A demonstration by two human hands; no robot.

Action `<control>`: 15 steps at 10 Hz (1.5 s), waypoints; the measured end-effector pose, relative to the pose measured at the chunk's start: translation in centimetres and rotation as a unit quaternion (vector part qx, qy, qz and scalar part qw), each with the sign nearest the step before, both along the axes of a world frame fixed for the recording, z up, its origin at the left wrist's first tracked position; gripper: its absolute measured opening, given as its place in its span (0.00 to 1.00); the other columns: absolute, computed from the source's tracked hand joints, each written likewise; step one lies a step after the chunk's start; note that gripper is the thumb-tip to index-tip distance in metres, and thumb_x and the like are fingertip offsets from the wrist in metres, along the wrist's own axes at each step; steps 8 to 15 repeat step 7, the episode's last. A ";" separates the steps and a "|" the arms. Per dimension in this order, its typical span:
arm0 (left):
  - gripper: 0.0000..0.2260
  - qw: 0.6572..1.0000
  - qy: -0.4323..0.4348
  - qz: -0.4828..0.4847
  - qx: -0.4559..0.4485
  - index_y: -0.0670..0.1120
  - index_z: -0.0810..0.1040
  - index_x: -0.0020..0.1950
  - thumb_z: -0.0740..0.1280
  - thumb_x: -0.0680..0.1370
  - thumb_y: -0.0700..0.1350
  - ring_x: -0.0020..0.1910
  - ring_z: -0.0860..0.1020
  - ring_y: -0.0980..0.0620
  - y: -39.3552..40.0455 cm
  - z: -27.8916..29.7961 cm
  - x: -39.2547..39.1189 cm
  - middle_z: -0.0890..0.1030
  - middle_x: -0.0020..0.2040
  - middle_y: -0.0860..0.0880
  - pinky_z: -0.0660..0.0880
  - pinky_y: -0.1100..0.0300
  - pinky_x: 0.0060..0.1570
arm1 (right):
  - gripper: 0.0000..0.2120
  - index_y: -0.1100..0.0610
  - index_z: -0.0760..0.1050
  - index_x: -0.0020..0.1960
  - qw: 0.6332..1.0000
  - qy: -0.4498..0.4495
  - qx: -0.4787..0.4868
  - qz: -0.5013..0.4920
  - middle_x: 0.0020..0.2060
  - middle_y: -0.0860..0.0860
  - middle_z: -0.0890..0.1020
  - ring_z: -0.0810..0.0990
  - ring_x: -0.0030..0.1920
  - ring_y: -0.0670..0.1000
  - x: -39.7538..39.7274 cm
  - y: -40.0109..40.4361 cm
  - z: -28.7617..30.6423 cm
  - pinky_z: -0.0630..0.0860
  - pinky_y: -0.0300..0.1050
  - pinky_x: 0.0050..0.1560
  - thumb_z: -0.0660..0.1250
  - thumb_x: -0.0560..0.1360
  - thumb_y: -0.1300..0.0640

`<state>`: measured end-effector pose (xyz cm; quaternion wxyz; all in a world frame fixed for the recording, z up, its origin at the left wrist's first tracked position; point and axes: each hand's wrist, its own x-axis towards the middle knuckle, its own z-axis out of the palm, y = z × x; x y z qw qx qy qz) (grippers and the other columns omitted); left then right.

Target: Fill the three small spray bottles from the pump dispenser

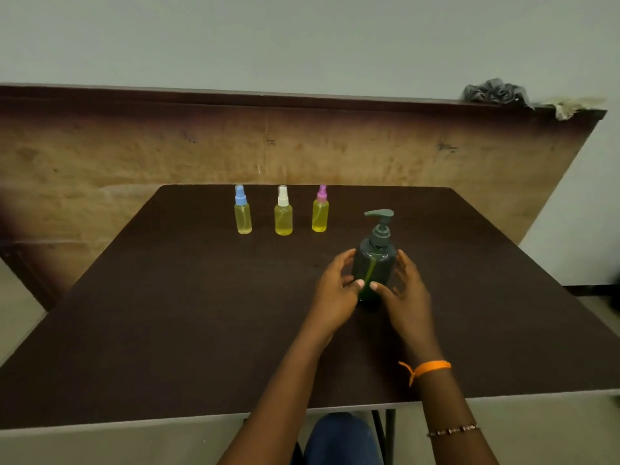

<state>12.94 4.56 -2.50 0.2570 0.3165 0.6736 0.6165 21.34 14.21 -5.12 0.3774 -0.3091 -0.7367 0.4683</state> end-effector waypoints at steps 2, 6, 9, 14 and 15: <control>0.27 1.000 0.004 0.007 0.007 0.50 0.62 0.73 0.57 0.77 0.30 0.65 0.72 0.53 0.1 -0.3 -3.0 0.68 0.71 0.50 0.70 0.64 0.58 | 0.30 0.59 0.67 0.69 1.000 -0.013 0.027 0.007 0.62 0.53 0.77 0.72 0.56 0.42 -4.1 0.2 0.3 0.67 0.20 0.47 0.72 0.69 0.68; 0.28 1.000 0.004 0.000 -0.005 0.48 0.60 0.74 0.57 0.77 0.29 0.69 0.69 0.52 1.3 -0.9 -8.0 0.67 0.72 0.48 0.69 0.61 0.62 | 0.30 0.62 0.66 0.69 0.999 -0.024 0.040 -0.006 0.62 0.58 0.76 0.75 0.62 0.53 -9.4 1.1 0.3 0.68 0.34 0.56 0.71 0.70 0.68; 0.27 0.999 0.032 0.022 -0.003 0.48 0.61 0.74 0.58 0.78 0.30 0.69 0.68 0.51 0.9 -0.6 -7.7 0.66 0.72 0.48 0.68 0.61 0.63 | 0.32 0.61 0.63 0.71 0.998 -0.032 0.055 -0.011 0.66 0.57 0.73 0.72 0.66 0.54 -9.2 0.8 0.3 0.67 0.39 0.61 0.71 0.70 0.66; 0.27 0.999 0.032 0.022 -0.003 0.48 0.61 0.74 0.58 0.78 0.30 0.69 0.68 0.51 0.9 -0.6 -7.7 0.66 0.72 0.48 0.68 0.61 0.63 | 0.32 0.61 0.63 0.71 0.998 -0.032 0.055 -0.011 0.66 0.57 0.73 0.72 0.66 0.54 -9.2 0.8 0.3 0.67 0.39 0.61 0.71 0.70 0.66; 0.27 0.999 0.032 0.022 -0.003 0.48 0.61 0.74 0.58 0.78 0.30 0.69 0.68 0.51 0.9 -0.6 -7.7 0.66 0.72 0.48 0.68 0.61 0.63 | 0.32 0.61 0.63 0.71 0.998 -0.032 0.055 -0.011 0.66 0.57 0.73 0.72 0.66 0.54 -9.2 0.8 0.3 0.67 0.39 0.61 0.71 0.70 0.66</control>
